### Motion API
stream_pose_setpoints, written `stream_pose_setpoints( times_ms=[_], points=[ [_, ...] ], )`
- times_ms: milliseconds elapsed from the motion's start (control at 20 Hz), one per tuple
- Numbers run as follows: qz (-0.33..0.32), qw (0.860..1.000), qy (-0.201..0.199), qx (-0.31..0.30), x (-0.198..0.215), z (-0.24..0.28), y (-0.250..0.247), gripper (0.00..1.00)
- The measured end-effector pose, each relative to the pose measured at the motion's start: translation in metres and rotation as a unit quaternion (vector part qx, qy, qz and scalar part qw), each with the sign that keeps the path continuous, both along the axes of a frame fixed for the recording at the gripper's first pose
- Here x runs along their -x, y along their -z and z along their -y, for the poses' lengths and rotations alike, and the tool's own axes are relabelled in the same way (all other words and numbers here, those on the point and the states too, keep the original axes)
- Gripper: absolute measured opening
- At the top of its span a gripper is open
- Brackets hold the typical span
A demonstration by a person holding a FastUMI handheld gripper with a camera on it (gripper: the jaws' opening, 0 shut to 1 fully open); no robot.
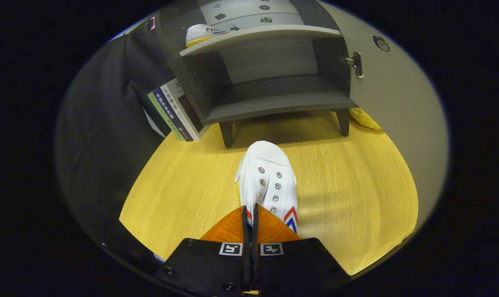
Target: Open the shoe cabinet door, grab the shoes and put them into the shoe cabinet, then close the shoe cabinet door.
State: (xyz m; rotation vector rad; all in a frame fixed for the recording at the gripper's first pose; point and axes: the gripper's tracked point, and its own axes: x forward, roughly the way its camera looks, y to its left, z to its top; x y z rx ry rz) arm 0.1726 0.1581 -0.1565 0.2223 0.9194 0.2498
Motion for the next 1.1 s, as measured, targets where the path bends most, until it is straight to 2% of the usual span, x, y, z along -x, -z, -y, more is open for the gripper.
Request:
stream_pose_setpoints(
  times_ms=[400, 800, 1100],
  points=[
    [0.087, 0.996, 0.003, -0.023, -0.044, 0.007, -0.097, 0.01],
    [0.178, 0.983, 0.007, -0.030, -0.092, 0.012, -0.192, 0.01],
    [0.229, 0.973, 0.018, -0.028, -0.149, 0.016, -0.241, 0.01]
  ],
)
